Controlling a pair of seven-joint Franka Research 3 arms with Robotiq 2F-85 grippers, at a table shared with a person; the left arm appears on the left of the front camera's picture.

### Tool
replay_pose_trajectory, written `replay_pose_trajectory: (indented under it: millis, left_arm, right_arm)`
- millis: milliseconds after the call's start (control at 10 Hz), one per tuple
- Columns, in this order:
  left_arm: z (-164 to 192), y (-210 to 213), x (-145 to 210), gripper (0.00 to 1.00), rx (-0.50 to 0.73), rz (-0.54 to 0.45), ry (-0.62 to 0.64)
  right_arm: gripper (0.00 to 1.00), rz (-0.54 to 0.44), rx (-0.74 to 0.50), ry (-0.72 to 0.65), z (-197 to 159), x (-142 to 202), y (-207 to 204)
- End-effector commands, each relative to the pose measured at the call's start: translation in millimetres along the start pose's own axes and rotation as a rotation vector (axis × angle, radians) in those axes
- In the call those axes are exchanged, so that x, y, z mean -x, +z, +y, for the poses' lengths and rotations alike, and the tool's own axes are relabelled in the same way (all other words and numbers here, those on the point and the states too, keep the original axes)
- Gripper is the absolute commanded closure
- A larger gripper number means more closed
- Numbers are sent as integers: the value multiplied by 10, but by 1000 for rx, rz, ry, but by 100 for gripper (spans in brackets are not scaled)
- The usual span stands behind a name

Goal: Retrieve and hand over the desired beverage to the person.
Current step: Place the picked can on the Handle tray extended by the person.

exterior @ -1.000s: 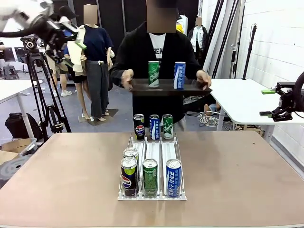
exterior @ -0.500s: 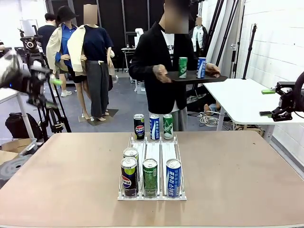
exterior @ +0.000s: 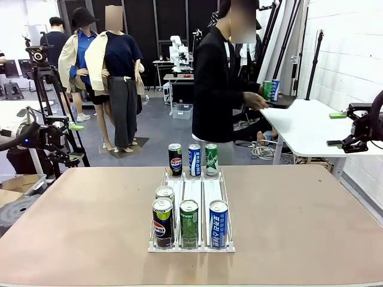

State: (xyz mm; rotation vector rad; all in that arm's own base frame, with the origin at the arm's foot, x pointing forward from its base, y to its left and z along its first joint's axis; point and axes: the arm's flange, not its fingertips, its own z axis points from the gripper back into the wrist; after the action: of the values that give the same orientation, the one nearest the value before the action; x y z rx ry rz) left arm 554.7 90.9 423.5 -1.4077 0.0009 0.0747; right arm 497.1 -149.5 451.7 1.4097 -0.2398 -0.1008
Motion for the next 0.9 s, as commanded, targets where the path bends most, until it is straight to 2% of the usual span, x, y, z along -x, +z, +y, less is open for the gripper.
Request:
replay_pose_trajectory:
  millis: [0, 600, 800]
  left_arm:
    - [-87, 205, -58, 0, 91, -44, 6]
    - [-137, 427, -32, 0, 104, -89, -13]
    - [-167, 446, -12, 0, 59, -129, -24]
  right_arm:
    - [0, 6, -7, 11, 7, 14, -12]
    - [0, 6, -7, 11, 7, 14, -12]
    - [0, 6, -7, 11, 7, 14, -12]
